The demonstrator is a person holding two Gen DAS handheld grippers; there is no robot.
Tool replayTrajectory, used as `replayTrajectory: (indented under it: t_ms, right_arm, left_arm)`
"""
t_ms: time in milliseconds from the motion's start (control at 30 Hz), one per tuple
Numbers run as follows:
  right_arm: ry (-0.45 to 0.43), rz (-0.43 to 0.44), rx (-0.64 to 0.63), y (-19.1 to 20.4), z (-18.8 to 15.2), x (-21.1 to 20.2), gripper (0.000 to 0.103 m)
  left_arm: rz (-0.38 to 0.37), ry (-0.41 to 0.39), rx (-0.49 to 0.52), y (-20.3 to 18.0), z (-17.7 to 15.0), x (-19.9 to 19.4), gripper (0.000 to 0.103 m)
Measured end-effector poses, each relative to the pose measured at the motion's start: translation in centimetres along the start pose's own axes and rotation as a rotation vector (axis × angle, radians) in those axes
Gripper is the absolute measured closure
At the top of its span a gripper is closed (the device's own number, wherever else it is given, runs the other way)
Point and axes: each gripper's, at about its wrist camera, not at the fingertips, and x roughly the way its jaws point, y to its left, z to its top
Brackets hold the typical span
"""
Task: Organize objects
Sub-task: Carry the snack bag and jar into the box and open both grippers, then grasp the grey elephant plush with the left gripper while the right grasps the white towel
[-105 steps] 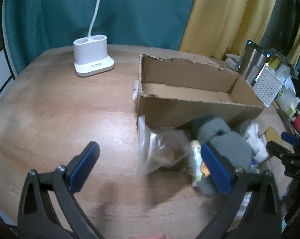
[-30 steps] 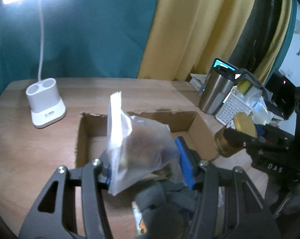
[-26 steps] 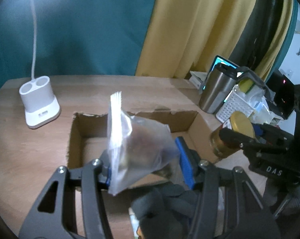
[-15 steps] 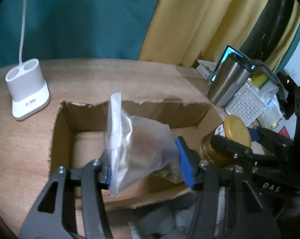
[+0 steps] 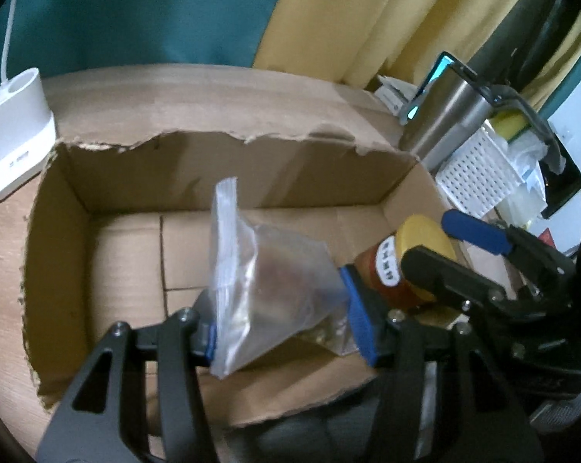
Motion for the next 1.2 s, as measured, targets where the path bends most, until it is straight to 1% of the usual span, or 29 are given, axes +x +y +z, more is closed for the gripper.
replayTrajectory:
  t_ms: [100, 200, 233, 267, 333, 533, 800, 867, 933, 1200]
  right_arm:
    - [-0.012, -0.003, 0.002, -0.1, -0.2, -0.7, 0.027]
    - [-0.030, -0.014, 0.003, -0.3, -0.3, -1.6, 0.027]
    - [-0.037, -0.017, 0.005, -0.4, -0.3, -2.0, 0.027]
    - [-0.045, -0.020, 0.009, -0.5, -0.4, -2.4, 0.027]
    - [-0.058, -0.029, 0.014, -0.8, -0.5, -3.1, 0.027]
    - [-0.085, -0.060, 0.041, -1.8, -1.6, -5.2, 0.027]
    - [-0.099, -0.075, 0.054, -1.8, -3.4, -7.2, 0.027]
    - [-0.102, -0.075, 0.052, -1.7, -3.8, -7.6, 0.027]
    - [-0.102, -0.075, 0.053, -1.6, -4.1, -7.9, 0.027]
    - [-0.089, -0.071, 0.053, -1.4, -5.6, -8.0, 0.027]
  left_arm:
    - [-0.008, 0.012, 0.000, -0.3, -0.2, 0.0, 0.046]
    - [-0.023, 0.005, 0.010, -0.8, -0.3, -0.5, 0.042]
    - [-0.025, -0.002, 0.013, -0.9, -0.4, -0.8, 0.033]
    - [-0.019, -0.015, 0.013, -1.1, -0.4, -1.2, 0.027]
    - [-0.020, -0.037, 0.015, -1.2, -0.4, -2.0, 0.027]
    - [0.024, -0.110, 0.038, -1.5, -1.1, -5.2, 0.026]
    - [0.047, -0.165, 0.052, -1.8, -3.0, -8.2, 0.026]
    - [0.054, -0.177, 0.055, -1.8, -3.5, -8.8, 0.023]
    - [0.058, -0.181, 0.054, -1.8, -3.9, -9.1, 0.020]
    - [0.078, -0.161, 0.043, -1.7, -5.9, -9.2, 0.020]
